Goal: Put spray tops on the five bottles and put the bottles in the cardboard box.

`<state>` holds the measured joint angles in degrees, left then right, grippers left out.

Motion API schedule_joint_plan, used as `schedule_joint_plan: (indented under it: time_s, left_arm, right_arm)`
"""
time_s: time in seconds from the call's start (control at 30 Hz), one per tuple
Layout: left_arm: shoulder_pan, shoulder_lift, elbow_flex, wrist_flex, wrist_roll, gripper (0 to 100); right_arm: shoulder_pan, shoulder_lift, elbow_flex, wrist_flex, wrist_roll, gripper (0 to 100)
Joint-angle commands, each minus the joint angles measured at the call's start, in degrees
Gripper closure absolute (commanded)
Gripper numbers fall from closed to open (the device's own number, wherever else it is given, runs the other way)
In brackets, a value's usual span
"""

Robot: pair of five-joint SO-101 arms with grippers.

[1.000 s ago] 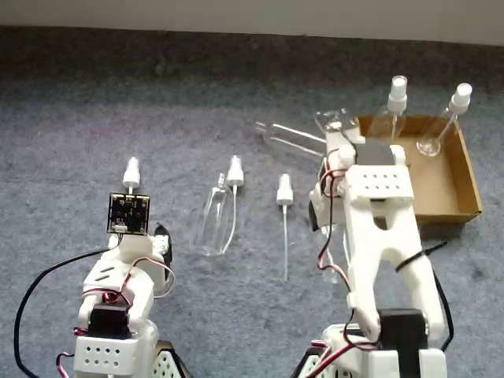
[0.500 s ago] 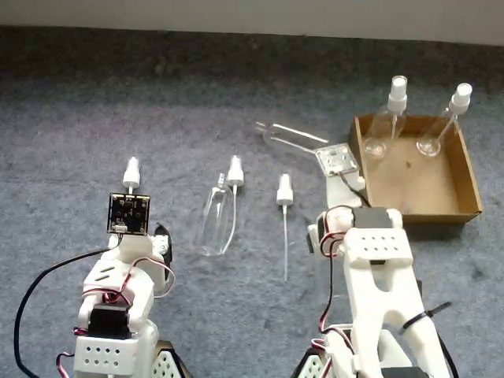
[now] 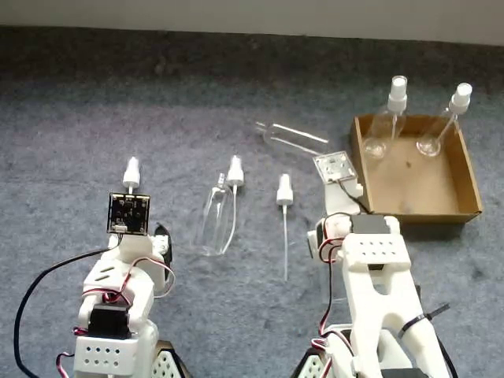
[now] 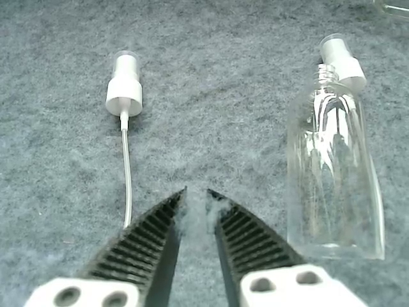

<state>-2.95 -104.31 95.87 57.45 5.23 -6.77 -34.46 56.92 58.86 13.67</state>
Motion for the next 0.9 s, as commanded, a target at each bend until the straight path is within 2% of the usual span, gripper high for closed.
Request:
schedule_joint_plan:
  time_s: [0.0,0.3,0.57,0.73,0.87]
  left_arm:
    - [1.01,-0.57,1.19,0.18,-0.26,99]
    - [1.01,-0.57,1.19,0.18,-0.26,99]
    - [1.01,-0.57,1.19,0.18,-0.26,99]
    - [1.01,-0.57,1.19,0.18,-0.26,99]
    - [1.01,-0.57,1.19,0.18,-0.26,99]
  right_arm:
    - [-0.57,-1.71,1.71,-1.27,0.53,84.6]
    - [-0.57,-1.8,12.53,-13.23,0.53,84.2]
    - [-0.66,-1.8,13.23,-13.93,0.53,84.1]
    - [-2.15,-1.71,13.67,-13.67,0.44,75.4]
    - [-2.15,-1.71,13.58,-13.67,0.53,74.6]
